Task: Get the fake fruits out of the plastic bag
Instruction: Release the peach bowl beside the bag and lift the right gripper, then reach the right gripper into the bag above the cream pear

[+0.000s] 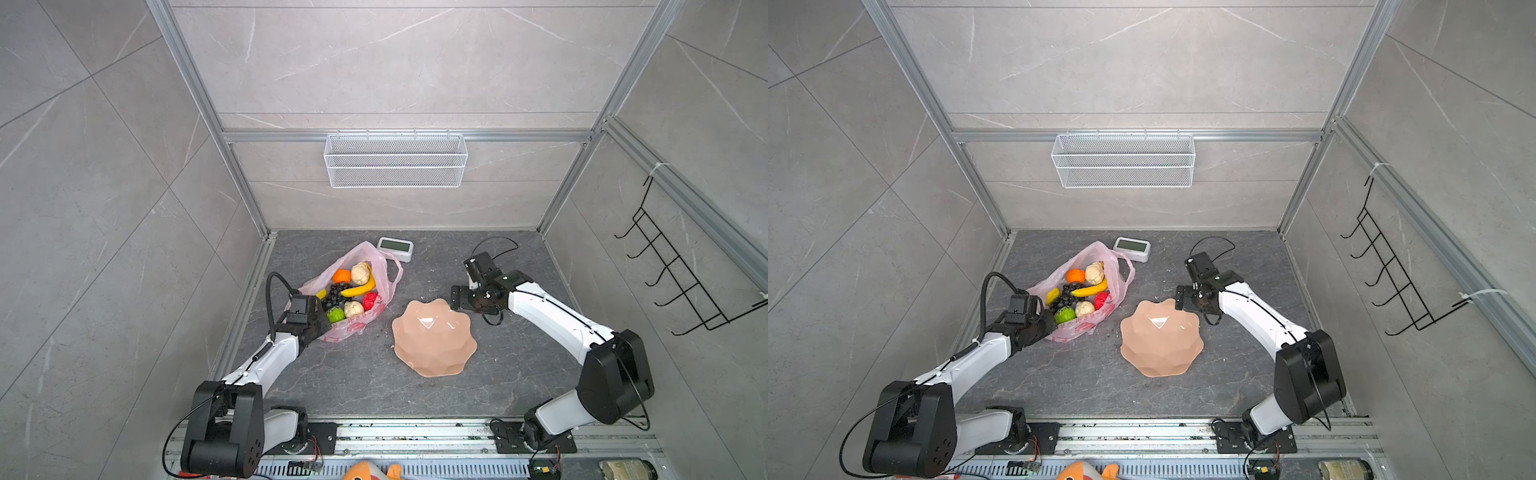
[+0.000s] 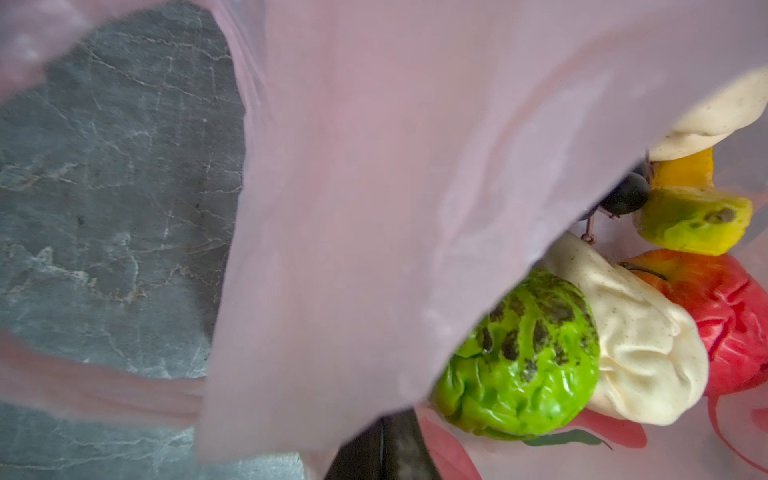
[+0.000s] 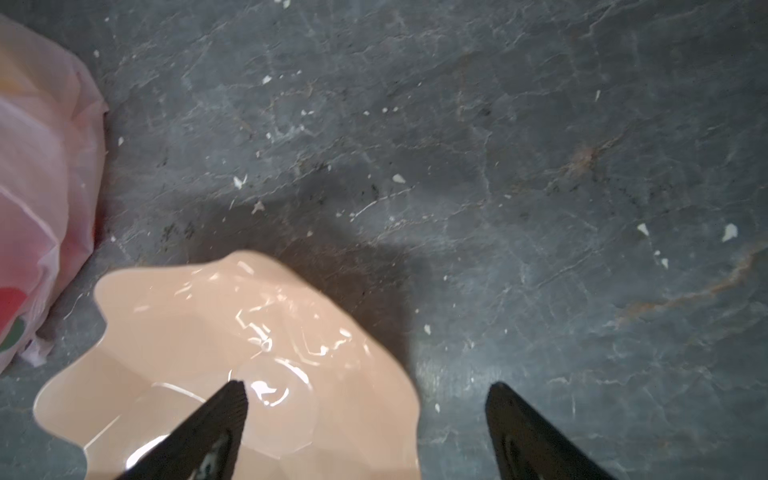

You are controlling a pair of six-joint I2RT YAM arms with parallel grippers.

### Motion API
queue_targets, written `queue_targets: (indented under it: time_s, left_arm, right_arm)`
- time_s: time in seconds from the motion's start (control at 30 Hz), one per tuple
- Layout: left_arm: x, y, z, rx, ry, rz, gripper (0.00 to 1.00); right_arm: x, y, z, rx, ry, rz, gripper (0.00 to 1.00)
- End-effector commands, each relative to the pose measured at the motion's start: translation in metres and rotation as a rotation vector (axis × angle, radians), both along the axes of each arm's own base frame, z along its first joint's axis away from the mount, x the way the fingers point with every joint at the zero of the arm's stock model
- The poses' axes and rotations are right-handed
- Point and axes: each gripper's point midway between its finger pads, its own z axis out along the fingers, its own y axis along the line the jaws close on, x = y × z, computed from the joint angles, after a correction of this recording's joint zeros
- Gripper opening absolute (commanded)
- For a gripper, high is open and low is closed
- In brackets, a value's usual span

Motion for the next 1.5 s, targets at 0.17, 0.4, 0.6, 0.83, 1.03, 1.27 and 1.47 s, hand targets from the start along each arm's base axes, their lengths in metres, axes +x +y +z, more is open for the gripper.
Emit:
queue_targets:
  time_s: [0.17,0.4,0.6,0.83,1.03,1.27,1.47]
  left_arm:
    - [0.010,0.002,0.018,0.017,-0.060,-0.003,0.00]
    - [0.011,0.001,0.016,0.018,-0.058,-0.008,0.00]
    - [0.012,0.001,0.012,0.014,-0.049,-0.003,0.00]
    - [0.011,0.003,0.012,0.022,-0.051,0.004,0.00]
    - [0.005,0.007,0.013,0.022,-0.060,0.042,0.00]
    - [-0.015,0.016,0.007,0.009,-0.032,0.132,0.00]
    - [-0.037,0.019,0.010,-0.055,-0.033,0.224,0.00]
  right_arm:
    - [0.025,0.042,-0.032,0.172,0.067,0.121,0.92]
    - [0.009,0.068,-0.049,0.261,0.100,0.178,0.96]
    - [-0.008,0.093,-0.052,0.252,0.124,0.249,0.92]
    - [-0.004,0.089,-0.043,0.161,0.086,0.241,0.92]
    - [0.025,0.073,0.007,0.047,-0.092,0.171,0.92]
    - [0.030,0.170,0.072,0.153,-0.257,0.293,0.89]
    - [0.025,0.263,0.075,0.219,-0.246,0.413,0.85]
